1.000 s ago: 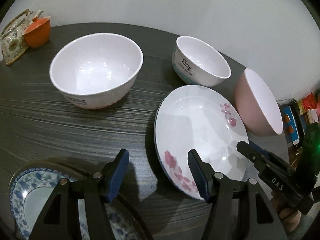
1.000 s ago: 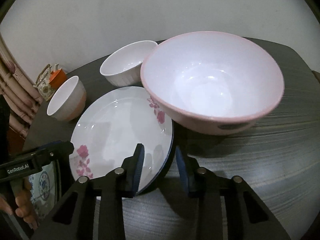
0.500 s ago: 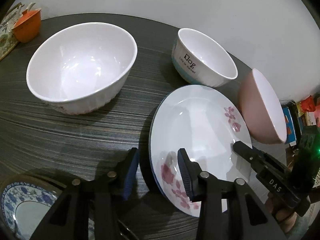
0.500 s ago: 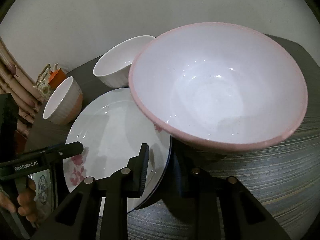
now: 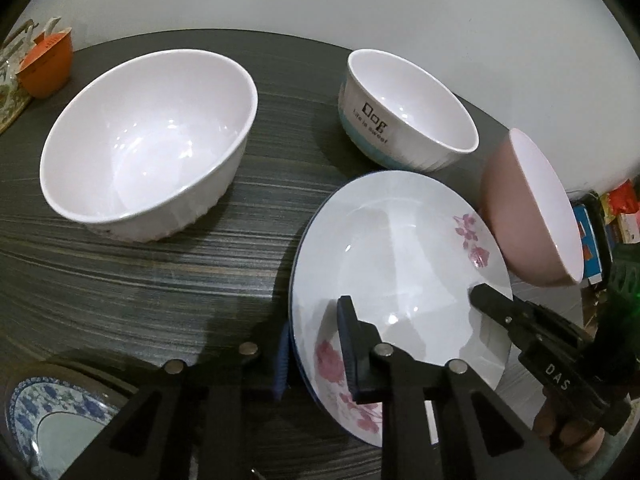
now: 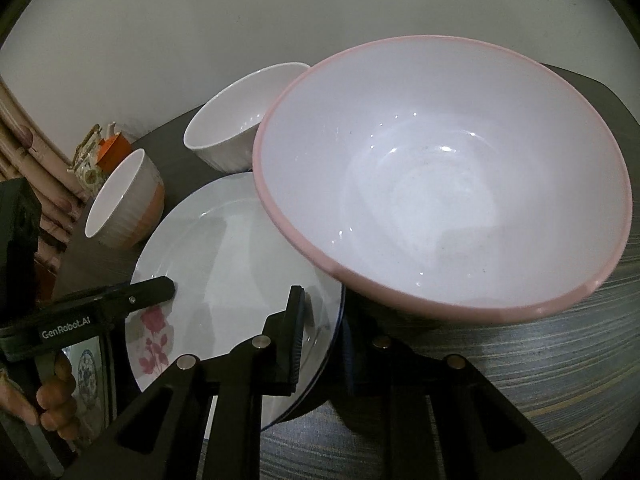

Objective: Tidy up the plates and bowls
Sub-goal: 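Grasp the rim of the pink-flowered plate with both tools, then lift the pink-flowered plate and carry it over the blue-and-white plates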

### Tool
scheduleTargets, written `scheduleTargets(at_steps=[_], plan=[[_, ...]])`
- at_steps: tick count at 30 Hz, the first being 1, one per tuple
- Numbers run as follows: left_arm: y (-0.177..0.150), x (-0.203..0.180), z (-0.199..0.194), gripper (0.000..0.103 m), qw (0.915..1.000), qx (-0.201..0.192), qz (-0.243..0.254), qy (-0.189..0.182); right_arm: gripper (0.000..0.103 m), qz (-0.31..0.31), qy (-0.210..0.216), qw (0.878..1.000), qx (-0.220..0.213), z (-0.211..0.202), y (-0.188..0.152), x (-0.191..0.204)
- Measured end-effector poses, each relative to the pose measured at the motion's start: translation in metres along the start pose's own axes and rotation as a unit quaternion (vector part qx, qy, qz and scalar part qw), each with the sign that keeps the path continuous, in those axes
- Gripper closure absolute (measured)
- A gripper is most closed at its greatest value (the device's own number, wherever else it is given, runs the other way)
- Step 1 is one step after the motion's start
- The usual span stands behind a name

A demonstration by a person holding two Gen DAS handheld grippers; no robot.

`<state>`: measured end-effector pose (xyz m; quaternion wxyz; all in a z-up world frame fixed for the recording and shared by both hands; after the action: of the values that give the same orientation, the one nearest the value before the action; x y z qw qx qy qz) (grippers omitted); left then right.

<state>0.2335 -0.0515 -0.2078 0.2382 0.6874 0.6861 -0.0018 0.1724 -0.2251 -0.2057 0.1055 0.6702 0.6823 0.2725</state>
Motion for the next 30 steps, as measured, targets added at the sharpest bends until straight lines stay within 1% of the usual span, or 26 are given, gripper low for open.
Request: scheduleTargets(at_steps=[8,14,15,16,22,30], plan=[[-0.01,-0.001,-0.004,0.083,1.0,0.003,0.002,-0.001,0.087,-0.004,0.0,1.0,0.003,-0.008,-0.01,0.001],[-0.016,-0.001,-0.014,0.084,1.0,-0.004,0.002,0.003,0.088,-0.011,-0.001,1.0,-0.001,-0.009,-0.006,0.014],[-0.024,0.002,-0.017,0.084,1.0,-0.005,0.003,0.005,0.088,-0.011,-0.001,1.0,-0.002,-0.01,-0.007,0.015],[-0.026,0.001,-0.019,0.084,1.0,-0.006,0.005,0.006,0.088,-0.012,-0.002,1.0,-0.002,-0.011,-0.007,0.016],[-0.02,-0.004,-0.016,0.084,0.9999,-0.01,0.006,0.008,0.088,-0.013,-0.002,1.0,-0.008,-0.018,-0.01,0.021],[-0.03,-0.002,-0.034,0.084,0.9997,-0.021,0.003,0.01,0.088,-0.022,-0.001,1.0,-0.017,-0.031,-0.012,0.031]])
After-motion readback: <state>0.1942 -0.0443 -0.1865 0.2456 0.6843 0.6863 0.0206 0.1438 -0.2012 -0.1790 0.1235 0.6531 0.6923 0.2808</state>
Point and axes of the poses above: each gripper's, at about its wrist camera, not at the fingertips, and z roughly the way its jaws point, x to its left, y to its top, the point moved 9 cm from there along z, roughly the way its jaws point, and after that the axes turned 7 degrees about -z, right-handed, at the moved point
